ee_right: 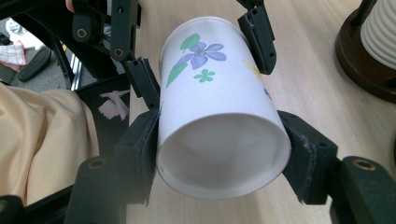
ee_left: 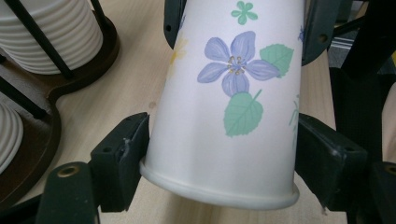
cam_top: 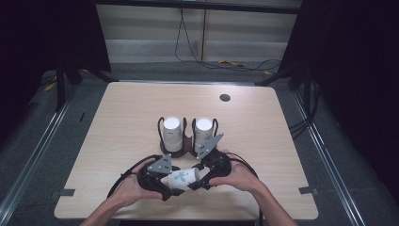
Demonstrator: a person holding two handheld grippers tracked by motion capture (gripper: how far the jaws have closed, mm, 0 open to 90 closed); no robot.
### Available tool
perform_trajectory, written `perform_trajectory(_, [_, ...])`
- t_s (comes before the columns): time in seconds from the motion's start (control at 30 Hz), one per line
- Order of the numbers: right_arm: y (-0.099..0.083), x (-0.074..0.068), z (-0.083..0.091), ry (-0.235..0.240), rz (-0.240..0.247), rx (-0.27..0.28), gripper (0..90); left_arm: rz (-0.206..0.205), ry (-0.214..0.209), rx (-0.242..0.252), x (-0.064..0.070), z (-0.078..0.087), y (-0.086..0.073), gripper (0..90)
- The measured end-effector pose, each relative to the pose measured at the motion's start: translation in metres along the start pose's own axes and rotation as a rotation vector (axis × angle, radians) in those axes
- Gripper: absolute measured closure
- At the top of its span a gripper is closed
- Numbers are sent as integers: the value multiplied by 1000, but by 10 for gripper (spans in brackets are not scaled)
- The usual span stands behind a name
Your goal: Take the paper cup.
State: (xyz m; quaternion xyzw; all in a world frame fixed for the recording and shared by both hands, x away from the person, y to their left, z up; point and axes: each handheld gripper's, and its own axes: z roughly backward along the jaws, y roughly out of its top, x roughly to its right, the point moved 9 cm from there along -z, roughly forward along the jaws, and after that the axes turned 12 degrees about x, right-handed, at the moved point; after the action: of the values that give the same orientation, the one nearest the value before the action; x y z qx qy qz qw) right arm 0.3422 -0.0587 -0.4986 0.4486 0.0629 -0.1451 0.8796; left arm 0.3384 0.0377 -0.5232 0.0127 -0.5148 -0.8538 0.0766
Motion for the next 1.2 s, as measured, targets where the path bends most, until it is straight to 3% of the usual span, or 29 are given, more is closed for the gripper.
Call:
perform_trajectory(0.17, [1,-2,2,6,-3,33,367,13,15,24,-1,2,2,159])
perform_trajectory(0.5, [1,-5,8,-32,-7,101,371,57,23,64,-3,6,3,157])
perform_trajectory(0.6, [4,-4,11,-52,-17,147,373,86,38,119,-6,10,5,155])
perform_trajectory(0.8, [9,-3,14,-72,-29,196,375,121,56,169,-10,16,10,156])
perform_trajectory(1.2, [7,-2,17,-80,-57,248,375,169,31,198,-11,17,10,167])
